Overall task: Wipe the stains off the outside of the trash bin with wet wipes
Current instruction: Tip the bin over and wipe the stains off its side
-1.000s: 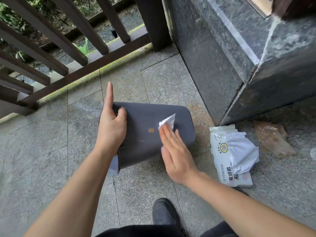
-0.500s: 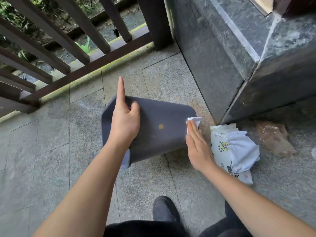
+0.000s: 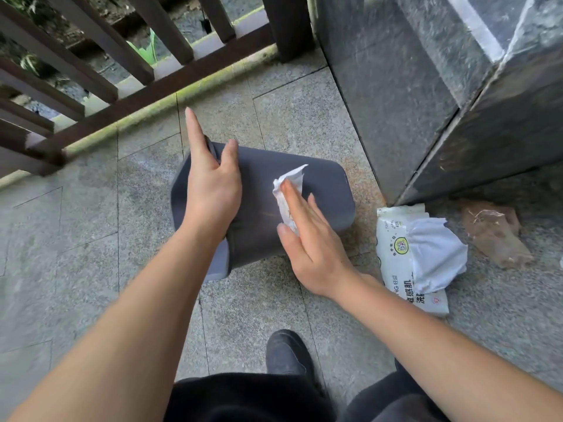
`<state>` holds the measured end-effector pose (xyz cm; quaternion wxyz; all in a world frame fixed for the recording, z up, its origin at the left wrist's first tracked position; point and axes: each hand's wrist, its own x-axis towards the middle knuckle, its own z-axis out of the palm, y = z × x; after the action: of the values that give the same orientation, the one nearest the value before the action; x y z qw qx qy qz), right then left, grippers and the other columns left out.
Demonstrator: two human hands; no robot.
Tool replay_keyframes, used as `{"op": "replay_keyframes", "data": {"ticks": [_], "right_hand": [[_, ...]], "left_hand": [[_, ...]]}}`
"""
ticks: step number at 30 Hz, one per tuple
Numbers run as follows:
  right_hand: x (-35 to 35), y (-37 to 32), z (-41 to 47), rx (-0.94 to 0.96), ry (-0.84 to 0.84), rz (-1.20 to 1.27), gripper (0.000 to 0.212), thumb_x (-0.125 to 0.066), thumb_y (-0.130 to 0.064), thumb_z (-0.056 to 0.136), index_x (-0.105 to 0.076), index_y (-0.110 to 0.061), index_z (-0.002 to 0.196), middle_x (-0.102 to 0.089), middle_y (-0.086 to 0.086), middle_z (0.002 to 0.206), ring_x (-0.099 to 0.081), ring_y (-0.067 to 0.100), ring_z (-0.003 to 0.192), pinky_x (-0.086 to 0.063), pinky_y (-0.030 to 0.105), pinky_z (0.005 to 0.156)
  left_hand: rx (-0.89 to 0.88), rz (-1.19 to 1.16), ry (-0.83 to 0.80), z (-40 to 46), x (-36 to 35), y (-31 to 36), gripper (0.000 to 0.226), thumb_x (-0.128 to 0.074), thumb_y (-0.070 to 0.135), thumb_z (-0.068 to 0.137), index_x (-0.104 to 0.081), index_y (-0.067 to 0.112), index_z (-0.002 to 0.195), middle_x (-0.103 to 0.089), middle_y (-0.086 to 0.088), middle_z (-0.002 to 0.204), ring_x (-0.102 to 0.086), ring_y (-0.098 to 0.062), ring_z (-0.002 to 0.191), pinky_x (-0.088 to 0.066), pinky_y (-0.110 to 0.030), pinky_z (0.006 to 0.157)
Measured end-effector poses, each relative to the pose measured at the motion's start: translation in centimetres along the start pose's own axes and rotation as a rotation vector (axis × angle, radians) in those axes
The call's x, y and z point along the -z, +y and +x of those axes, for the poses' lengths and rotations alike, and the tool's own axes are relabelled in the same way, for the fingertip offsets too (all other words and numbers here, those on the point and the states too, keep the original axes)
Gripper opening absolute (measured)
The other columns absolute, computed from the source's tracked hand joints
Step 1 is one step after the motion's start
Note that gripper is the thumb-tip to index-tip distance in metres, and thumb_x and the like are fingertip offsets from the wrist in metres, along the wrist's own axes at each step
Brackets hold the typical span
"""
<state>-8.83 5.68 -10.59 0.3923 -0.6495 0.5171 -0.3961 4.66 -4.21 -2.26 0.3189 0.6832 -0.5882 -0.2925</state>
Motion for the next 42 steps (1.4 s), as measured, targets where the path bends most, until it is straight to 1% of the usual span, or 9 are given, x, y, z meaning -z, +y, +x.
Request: {"op": "replay_keyframes", "data": {"ticks": [9,14,18,24,27,29,34,39,42], "right_hand": [[-1.2,-0.9,0.5,0.299,-0.069,-0.243,0.058,-0.027,-0.036,0.104,-0.026,-0.008,0.155,-0.026,0.011,0.163,-0.017,0.019,0.153,-0.009,0.048,0.125],[2.0,6.8,0.7,-0.258,0.010,-0.184,0.065,-0.006,-0.049,0.102,-0.020,-0.018,0.157,-0.016,-0.004,0.166,-0.008,0.006,0.152,-0.005,0.044,0.126],[2.6,7.3,2.3,-0.447,0.022,-0.113,0.071,-0.007,-0.056,0.100,-0.017,-0.016,0.158,-0.013,-0.002,0.167,-0.003,-0.003,0.147,0.005,0.028,0.123],[-1.6,-1.5,0.5,-0.039,-0.031,-0.001,0.069,-0.010,-0.053,0.104,-0.021,-0.012,0.157,-0.017,0.001,0.166,-0.007,0.006,0.153,0.003,0.036,0.126],[-2.0,-1.5,-1.2,0.085,-0.074,0.001,0.060,-0.016,-0.044,0.107,-0.021,-0.013,0.157,-0.020,0.002,0.166,-0.010,0.009,0.154,0.002,0.041,0.125],[-1.3,0.7,-1.5,0.088,-0.036,-0.088,0.059,-0.018,-0.041,0.106,-0.021,-0.012,0.157,-0.019,0.002,0.165,-0.010,0.010,0.154,0.000,0.044,0.126],[1.8,6.1,0.0,-0.513,0.090,-0.094,0.054,-0.013,-0.033,0.109,-0.012,-0.013,0.158,-0.008,0.003,0.168,0.000,0.009,0.154,0.003,0.042,0.125],[-2.9,-1.7,-0.5,0.142,-0.030,-0.051,0.052,-0.021,-0.037,0.108,-0.028,-0.016,0.156,-0.027,0.001,0.163,-0.019,0.013,0.153,-0.002,0.043,0.125],[0.3,1.6,2.4,-0.124,0.034,-0.066,0.048,-0.019,-0.025,0.108,-0.031,-0.020,0.155,-0.030,-0.002,0.162,-0.025,0.020,0.151,-0.003,0.040,0.125]], "left_hand": [[-0.006,0.002,0.013,0.5,0.4,-0.3,0.067,-0.043,0.037,0.106,-0.007,0.026,0.161,-0.015,0.012,0.166,-0.013,0.012,0.139,-0.009,0.011,0.091],[0.079,-0.046,0.068,0.8,0.5,-0.6,0.066,-0.043,0.038,0.106,-0.009,0.030,0.161,-0.017,0.015,0.165,-0.016,0.011,0.136,-0.010,0.015,0.076],[0.108,-0.066,0.079,0.9,-0.1,-0.1,0.064,-0.042,0.038,0.105,-0.011,0.032,0.161,-0.024,0.013,0.163,-0.021,0.013,0.125,-0.011,0.012,0.074],[0.125,-0.017,0.092,0.9,0.7,-0.8,0.055,-0.040,0.037,0.106,-0.023,0.033,0.158,-0.033,0.010,0.161,-0.029,-0.005,0.143,-0.019,-0.014,0.104],[0.116,0.011,0.091,0.5,0.8,-0.8,0.046,-0.037,0.032,0.107,-0.034,0.032,0.152,-0.047,0.006,0.148,-0.044,-0.008,0.131,-0.030,-0.015,0.105],[0.139,0.005,0.105,0.5,0.6,-0.7,0.046,-0.035,0.030,0.106,-0.034,0.034,0.152,-0.052,0.011,0.134,-0.054,0.000,0.110,-0.033,0.001,0.082],[0.168,-0.027,0.136,-0.4,0.4,0.7,0.057,-0.030,0.021,0.103,-0.021,0.034,0.158,-0.038,0.043,0.110,-0.048,0.026,0.057,-0.034,0.001,0.050],[0.202,0.007,0.121,0.3,0.9,0.1,0.062,-0.031,0.023,0.098,-0.022,0.037,0.158,-0.044,0.057,0.081,-0.049,0.012,0.048,-0.035,-0.006,0.045],[0.217,0.006,0.126,-0.6,2.0,-0.5,0.060,-0.031,0.023,0.100,-0.023,0.038,0.157,-0.053,0.042,0.111,-0.049,0.022,0.055,-0.034,-0.001,0.049]]}}
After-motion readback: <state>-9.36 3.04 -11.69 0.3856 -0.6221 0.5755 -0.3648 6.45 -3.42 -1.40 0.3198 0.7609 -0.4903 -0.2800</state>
